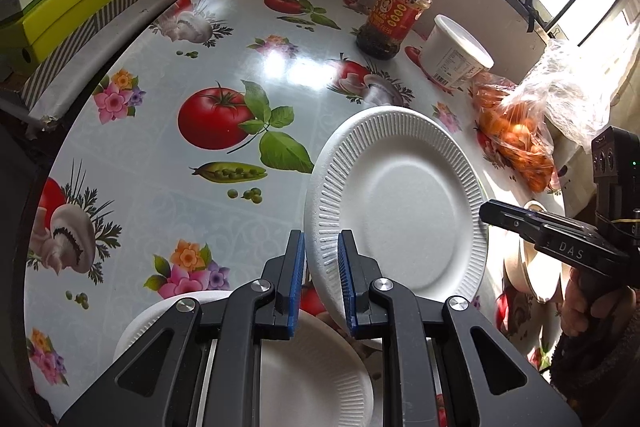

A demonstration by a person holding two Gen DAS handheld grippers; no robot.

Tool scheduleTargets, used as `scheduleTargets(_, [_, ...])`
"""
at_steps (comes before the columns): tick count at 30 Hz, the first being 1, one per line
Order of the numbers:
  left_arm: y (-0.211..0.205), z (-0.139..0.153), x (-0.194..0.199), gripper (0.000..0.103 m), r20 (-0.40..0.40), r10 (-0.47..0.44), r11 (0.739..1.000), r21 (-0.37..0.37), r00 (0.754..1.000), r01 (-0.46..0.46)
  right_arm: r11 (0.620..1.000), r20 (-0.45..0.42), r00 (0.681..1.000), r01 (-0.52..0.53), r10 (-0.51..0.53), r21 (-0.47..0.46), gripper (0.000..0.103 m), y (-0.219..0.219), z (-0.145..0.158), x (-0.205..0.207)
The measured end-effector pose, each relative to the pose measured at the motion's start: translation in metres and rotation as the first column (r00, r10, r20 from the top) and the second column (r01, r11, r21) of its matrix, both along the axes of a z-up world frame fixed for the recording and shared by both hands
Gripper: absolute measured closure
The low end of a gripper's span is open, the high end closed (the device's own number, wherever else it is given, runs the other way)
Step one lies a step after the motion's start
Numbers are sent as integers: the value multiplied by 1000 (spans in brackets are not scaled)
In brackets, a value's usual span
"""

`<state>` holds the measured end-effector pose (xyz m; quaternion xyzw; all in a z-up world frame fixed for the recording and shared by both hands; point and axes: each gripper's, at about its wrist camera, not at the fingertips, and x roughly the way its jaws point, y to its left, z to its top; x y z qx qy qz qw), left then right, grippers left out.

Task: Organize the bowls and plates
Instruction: 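Lift the gripped white plate off the table with both grippers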

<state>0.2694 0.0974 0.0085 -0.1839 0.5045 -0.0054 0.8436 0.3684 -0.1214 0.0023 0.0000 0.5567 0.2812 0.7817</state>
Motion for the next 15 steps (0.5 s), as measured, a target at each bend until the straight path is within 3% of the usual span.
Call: scheduleTargets(15, [19, 9, -35, 85, 27, 32, 999, -17, 999, -32, 997, 30, 998, -48, 47, 53, 89, 11, 23, -33])
